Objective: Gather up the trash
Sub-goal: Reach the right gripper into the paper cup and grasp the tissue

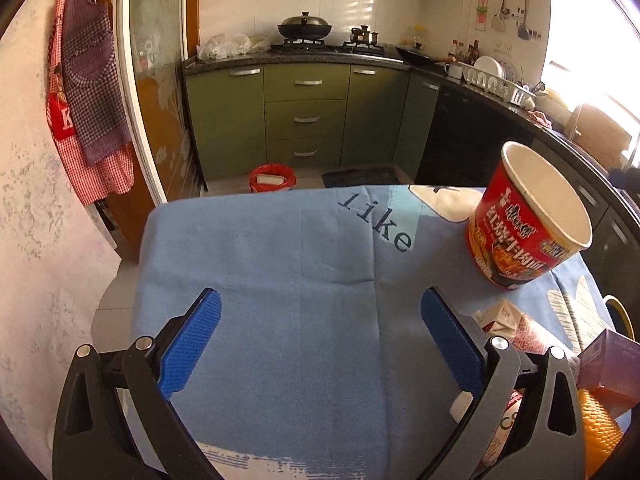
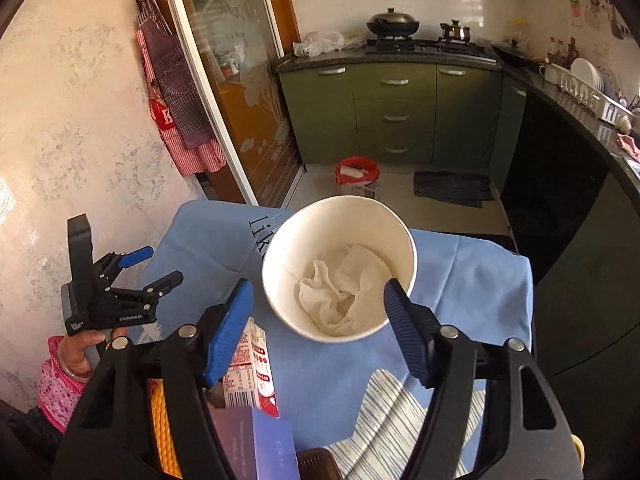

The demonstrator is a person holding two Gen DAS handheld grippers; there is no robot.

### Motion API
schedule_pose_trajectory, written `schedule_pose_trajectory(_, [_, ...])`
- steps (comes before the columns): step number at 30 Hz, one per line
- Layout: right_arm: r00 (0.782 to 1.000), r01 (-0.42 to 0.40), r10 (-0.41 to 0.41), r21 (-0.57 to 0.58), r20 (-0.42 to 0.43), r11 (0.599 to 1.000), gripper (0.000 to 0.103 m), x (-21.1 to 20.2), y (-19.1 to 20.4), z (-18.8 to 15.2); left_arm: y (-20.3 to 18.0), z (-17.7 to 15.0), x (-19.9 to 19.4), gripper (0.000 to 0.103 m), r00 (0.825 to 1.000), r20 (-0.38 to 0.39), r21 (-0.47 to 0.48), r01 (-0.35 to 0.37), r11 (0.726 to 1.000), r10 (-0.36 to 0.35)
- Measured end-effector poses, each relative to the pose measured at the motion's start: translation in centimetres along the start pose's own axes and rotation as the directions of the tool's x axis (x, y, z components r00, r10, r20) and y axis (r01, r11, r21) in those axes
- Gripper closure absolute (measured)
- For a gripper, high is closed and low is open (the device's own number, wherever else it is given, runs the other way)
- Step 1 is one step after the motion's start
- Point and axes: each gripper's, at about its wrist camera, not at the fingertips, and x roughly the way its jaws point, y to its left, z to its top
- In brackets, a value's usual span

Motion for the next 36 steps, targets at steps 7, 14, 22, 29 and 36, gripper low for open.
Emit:
schedule_pose_trajectory(7, [0.967, 0.067, -0.071, -0.028, -0.245, 0.997, 0.038, 7.3, -0.3, 2.3, -0.3, -1.6, 2.1, 0.004, 0.997, -0.062, -0.024, 0.054, 0.998, -0.055])
schedule_pose_trajectory(14, [0.926, 0.137, -0.153, -0.070, -0.345, 0.988, 0.039, 10.7, -0.4, 1.5, -1.7, -2.4, 2.1, 0.004, 0.995, -0.073, 0.024, 0.066, 0.998, -0.064])
schedule_pose_trajectory(22, [0.894, 0.165, -0.176, -0.063, -0.411, 0.984, 0.060, 12.2, -0.5, 1.9, -1.5, -2.7, 1.4, 0.004, 0.996, -0.066, 0.040, 0.069, 0.997, -0.066])
schedule_pose_trajectory(29, [0.808, 0.241, -0.284, -0.150, -0.516, 0.959, 0.059, 13.7, -0.6, 3.3, -1.8, -2.7, 1.1, 0.004, 0.996, -0.063, 0.059, 0.070, 0.996, -0.066])
schedule_pose_trajectory(36, [0.803, 0.227, -0.280, -0.164, -0.527, 0.960, 0.100, 13.9, -0.3, 3.2, -2.1, -2.8, 0.9, 0.004, 0.995, -0.065, 0.069, 0.074, 0.995, -0.069])
